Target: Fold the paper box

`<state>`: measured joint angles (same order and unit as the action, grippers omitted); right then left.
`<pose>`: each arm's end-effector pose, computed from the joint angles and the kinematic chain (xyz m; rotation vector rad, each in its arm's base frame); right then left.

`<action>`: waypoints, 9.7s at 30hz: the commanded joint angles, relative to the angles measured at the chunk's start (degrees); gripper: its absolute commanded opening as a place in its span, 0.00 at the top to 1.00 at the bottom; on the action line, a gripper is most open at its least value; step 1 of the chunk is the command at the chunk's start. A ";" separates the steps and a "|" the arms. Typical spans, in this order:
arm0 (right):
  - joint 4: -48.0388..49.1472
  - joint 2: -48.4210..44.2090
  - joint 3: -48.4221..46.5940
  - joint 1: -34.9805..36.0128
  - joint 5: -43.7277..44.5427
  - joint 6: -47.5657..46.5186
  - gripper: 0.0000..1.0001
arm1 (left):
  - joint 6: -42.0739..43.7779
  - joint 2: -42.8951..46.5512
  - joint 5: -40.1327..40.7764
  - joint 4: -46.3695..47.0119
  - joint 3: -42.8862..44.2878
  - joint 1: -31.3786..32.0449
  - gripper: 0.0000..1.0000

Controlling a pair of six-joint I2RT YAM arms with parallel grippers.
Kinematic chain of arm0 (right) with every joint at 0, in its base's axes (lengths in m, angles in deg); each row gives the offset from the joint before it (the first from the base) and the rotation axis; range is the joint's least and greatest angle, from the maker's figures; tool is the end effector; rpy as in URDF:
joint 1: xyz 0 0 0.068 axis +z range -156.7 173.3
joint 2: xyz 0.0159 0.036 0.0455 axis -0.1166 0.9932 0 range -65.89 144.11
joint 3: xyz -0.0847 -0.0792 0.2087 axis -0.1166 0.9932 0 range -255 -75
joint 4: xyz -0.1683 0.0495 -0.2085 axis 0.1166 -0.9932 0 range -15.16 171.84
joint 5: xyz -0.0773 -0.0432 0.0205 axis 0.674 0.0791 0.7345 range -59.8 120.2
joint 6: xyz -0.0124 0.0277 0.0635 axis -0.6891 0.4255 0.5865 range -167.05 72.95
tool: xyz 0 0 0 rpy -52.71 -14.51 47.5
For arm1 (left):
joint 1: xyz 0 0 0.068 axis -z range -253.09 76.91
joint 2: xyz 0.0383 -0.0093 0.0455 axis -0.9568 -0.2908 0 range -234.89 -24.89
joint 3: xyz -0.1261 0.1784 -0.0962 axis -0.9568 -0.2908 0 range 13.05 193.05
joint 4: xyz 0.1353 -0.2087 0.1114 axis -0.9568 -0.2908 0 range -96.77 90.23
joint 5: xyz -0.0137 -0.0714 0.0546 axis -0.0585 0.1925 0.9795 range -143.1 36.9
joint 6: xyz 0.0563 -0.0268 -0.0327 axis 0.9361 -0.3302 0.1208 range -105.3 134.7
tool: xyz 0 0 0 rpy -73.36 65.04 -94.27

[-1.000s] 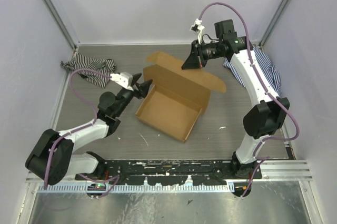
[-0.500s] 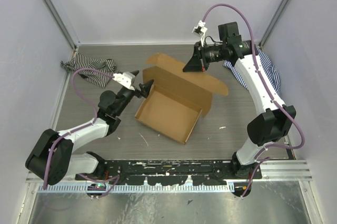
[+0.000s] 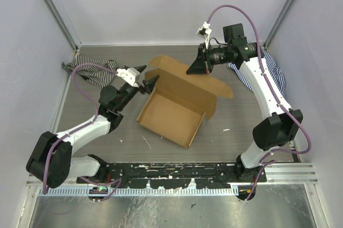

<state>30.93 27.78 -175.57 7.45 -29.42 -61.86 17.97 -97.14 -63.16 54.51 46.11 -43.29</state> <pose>0.3335 0.1353 0.3604 -1.0084 1.8853 1.1851 0.2671 -0.1645 0.2495 0.5212 1.2224 -0.5087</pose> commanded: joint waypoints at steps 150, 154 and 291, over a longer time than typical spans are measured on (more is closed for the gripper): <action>23.53 -36.11 38.59 0.90 41.23 20.71 0.39 | -8.89 17.33 23.51 -36.92 1.00 6.45 1.00; 23.96 -34.59 40.87 1.06 43.42 20.63 0.38 | -9.16 17.32 23.44 -36.73 1.04 6.50 1.00; 24.44 -35.15 49.97 32.79 81.49 49.63 0.90 | -40.65 23.34 29.72 -57.48 1.86 15.21 0.98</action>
<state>50.60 -7.61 -125.91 38.36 52.57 -15.06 -19.69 -75.72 -29.18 -4.33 50.46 -28.58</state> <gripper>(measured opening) 0.108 0.012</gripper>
